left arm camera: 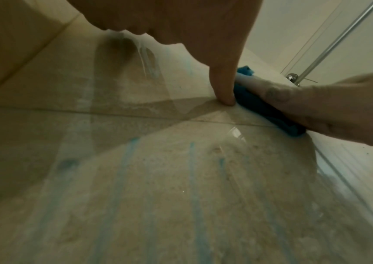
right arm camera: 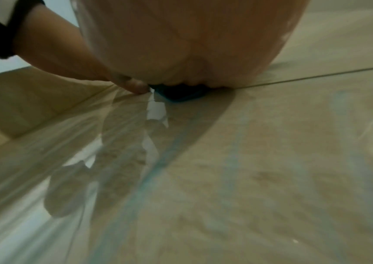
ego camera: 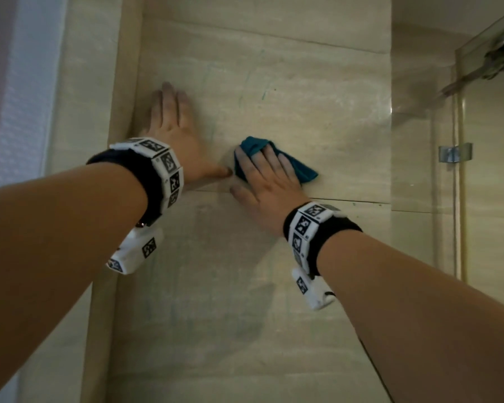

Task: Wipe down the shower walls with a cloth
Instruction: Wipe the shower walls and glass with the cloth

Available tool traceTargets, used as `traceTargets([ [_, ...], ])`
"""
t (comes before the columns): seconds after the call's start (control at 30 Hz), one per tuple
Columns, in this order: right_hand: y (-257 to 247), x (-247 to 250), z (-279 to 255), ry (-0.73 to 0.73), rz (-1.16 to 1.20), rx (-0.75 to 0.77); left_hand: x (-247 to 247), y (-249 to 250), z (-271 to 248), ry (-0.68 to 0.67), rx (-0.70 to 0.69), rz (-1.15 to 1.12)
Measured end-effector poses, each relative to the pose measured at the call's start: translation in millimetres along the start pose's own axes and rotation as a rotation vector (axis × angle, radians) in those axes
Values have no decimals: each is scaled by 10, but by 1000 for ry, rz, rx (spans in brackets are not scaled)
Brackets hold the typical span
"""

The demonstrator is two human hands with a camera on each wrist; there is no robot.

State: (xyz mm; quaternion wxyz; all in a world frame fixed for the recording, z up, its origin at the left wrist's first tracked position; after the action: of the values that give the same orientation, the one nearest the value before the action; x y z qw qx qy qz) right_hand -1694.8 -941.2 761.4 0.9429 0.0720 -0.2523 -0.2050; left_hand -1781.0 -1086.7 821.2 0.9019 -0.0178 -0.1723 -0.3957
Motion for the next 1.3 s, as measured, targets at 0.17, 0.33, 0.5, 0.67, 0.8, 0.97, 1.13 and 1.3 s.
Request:
traceTargets([
  [0.17, 688, 127, -145, -48, -3, -230, -43, -89, 11, -123, 9, 45],
  [0.33, 1272, 391, -54, 41, 74, -464, -38, -68, 64, -194, -15, 96],
  [0.5, 792, 399, 276, 64, 174, -432, -41, -30, 100, -215, -26, 185],
  [0.67, -43, 134, 321, 72, 71, -217, -61, -54, 96, -161, -47, 203],
  [0.8, -254, -8, 138, 74, 25, -72, -66, -34, 118, -118, -31, 236],
  [0.97, -41, -37, 11, 5, 0, -9, -44, -18, 113, -187, 9, 287],
  [1.13, 257, -19, -157, -11, 26, -80, 10, 59, 47, -199, 22, 360],
  [1.3, 630, 65, -266, 0, 53, -145, 24, 75, 9, -173, 35, 282],
])
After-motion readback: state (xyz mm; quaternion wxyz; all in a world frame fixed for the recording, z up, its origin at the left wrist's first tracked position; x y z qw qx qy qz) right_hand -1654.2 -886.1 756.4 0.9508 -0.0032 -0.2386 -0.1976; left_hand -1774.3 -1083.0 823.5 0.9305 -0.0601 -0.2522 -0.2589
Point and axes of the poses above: each hand's wrist, its own z-axis towards the middle knuckle, its own x-axis out of the back of the hand, y = z × x, the point moved 8 cm from there along z, towards the middle knuckle, and after that the axes turned 8 degrees about y, right-handed, at the moved point
